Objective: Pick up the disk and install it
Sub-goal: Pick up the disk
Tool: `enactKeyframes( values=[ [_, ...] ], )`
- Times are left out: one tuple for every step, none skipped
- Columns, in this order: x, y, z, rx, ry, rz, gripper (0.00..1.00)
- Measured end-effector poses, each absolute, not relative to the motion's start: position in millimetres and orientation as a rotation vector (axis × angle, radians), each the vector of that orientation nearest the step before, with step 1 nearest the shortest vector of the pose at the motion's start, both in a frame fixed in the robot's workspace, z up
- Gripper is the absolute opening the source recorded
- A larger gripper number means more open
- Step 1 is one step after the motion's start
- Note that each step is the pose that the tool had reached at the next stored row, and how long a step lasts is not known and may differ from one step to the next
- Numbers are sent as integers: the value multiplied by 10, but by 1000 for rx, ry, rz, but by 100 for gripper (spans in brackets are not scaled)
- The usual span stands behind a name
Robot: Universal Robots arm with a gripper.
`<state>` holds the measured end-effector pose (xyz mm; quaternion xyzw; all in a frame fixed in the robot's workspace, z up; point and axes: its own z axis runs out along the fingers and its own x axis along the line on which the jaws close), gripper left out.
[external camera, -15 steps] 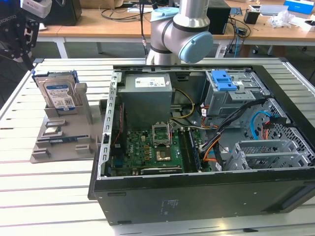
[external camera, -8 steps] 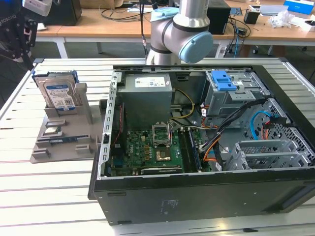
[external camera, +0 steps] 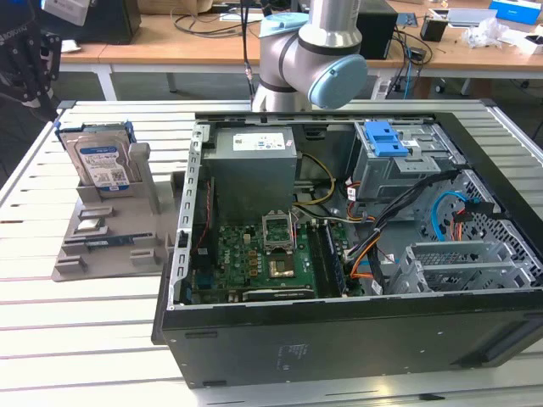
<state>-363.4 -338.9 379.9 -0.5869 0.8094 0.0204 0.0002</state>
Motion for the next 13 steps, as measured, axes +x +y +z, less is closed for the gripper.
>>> enactKeyframes(
  values=[
    [-3634, -3389, 3799, -1856, 2534, 64, 11],
    [-3634, -3389, 3799, -1869, 2525, 64, 11],
    [-3634, -3389, 3799, -1880, 2516, 64, 11],
    [-3634, -3389, 3799, -1893, 2507, 64, 11],
    [-3634, -3389, 3799, -1910, 2494, 64, 11],
    [-3634, -3389, 3799, -1923, 2485, 64, 11],
    [-3634, -3389, 3799, -1942, 2470, 64, 11],
    [-3634, -3389, 3799, -1955, 2460, 64, 11],
    [-3634, -3389, 3799, -1970, 2448, 64, 11],
    [-3634, -3389, 3799, -1986, 2436, 64, 11],
    [-3634, -3389, 3799, -1998, 2426, 64, 11],
    [-3634, -3389, 3799, -2014, 2413, 64, 11],
    [-3634, -3389, 3799, -2025, 2405, 64, 11]
  ],
)
